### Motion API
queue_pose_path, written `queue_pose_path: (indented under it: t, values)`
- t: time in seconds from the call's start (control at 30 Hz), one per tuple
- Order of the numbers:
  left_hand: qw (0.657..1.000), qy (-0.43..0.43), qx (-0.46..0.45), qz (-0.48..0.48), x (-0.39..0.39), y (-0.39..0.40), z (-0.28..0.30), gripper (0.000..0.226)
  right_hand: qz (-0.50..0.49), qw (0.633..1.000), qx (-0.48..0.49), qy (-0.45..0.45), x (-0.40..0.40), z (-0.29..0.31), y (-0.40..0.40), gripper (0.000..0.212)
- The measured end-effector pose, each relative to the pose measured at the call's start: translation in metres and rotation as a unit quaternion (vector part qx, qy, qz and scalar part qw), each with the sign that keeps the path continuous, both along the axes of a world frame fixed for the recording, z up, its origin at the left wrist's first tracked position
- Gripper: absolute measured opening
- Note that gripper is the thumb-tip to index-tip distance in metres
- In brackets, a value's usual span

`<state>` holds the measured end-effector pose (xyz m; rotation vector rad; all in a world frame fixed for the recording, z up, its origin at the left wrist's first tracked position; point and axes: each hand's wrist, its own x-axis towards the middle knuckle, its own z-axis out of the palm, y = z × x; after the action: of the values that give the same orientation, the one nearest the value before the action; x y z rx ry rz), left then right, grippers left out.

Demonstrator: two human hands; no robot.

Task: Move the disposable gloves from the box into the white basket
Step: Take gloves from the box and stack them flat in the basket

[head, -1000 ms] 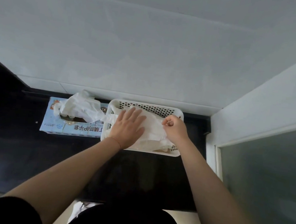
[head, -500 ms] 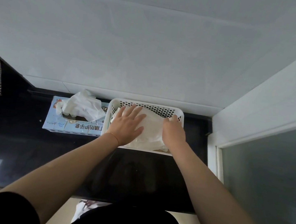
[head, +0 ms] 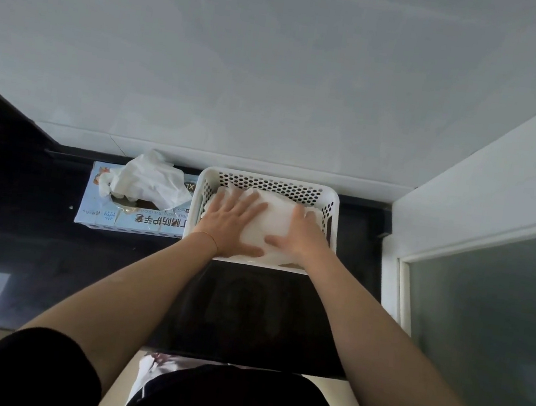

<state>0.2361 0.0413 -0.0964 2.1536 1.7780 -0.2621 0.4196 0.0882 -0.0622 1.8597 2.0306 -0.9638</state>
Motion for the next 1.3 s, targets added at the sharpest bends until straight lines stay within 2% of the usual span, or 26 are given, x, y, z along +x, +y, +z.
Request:
queue_pose_path:
  t: [0.13,0.3,0.37,0.43,0.5,0.57,0.67,0.73,0.77,0.83,0.9,1.0,1.1,1.17,1.3]
  values:
    - [1.0,-0.026,-0.016,0.006,-0.003,0.004,-0.001,0.112,-0.006,1.0,-0.014,0.006,0.002,-0.001,0.002,0.114]
    - [0.999,-0.027,-0.027,0.003,-0.003,0.003,0.0,0.117,-0.011,1.0,-0.019,0.001,0.002,0.001,-0.005,0.101]
    - [0.999,-0.029,-0.035,-0.004,-0.004,0.005,0.002,0.118,-0.003,1.0,-0.021,-0.018,-0.001,0.006,-0.009,0.089]
    - [0.998,-0.025,-0.047,-0.02,-0.005,0.005,0.009,0.118,0.001,0.999,-0.007,-0.036,-0.007,0.014,-0.012,0.067]
    - [0.998,-0.04,-0.027,-0.044,-0.006,0.005,0.018,0.107,-0.026,0.998,0.037,-0.042,-0.015,0.026,-0.012,0.05]
    - [0.994,-0.098,0.031,-0.045,-0.011,0.001,0.035,0.085,-0.071,0.993,0.089,-0.021,-0.027,0.038,-0.011,0.035]
    - [0.965,-0.193,0.173,0.023,-0.043,-0.008,0.058,0.052,-0.057,0.988,0.141,0.039,-0.064,0.052,-0.012,0.011]
    - [0.943,-0.192,0.255,0.094,-0.072,-0.011,0.064,0.03,-0.04,0.985,0.148,0.079,-0.09,0.058,-0.014,0.008]
    - [0.94,-0.169,0.263,0.138,-0.094,-0.015,0.067,0.029,-0.029,0.984,0.146,0.098,-0.11,0.06,-0.018,0.01]
    - [0.94,-0.13,0.218,0.229,-0.13,-0.02,0.073,0.04,-0.006,0.982,0.139,0.125,-0.143,0.063,-0.024,0.011]
    - [0.929,-0.127,0.144,0.318,-0.159,-0.023,0.075,0.048,0.01,0.981,0.127,0.149,-0.171,0.063,-0.031,0.012]
    - [0.901,-0.165,0.071,0.396,-0.193,-0.026,0.073,0.021,0.008,0.977,0.114,0.181,-0.198,0.061,-0.04,0.013]
    - [0.876,-0.246,0.084,0.407,-0.211,-0.025,0.075,0.009,-0.021,0.976,0.112,0.188,-0.206,0.062,-0.041,0.013]
    - [0.882,-0.274,0.083,0.375,-0.215,-0.025,0.081,0.012,-0.046,0.976,0.118,0.176,-0.21,0.062,-0.041,0.016]
    - [0.899,-0.261,0.001,0.352,-0.219,-0.026,0.075,0.038,-0.072,0.983,0.07,0.154,-0.217,0.056,-0.04,0.033]
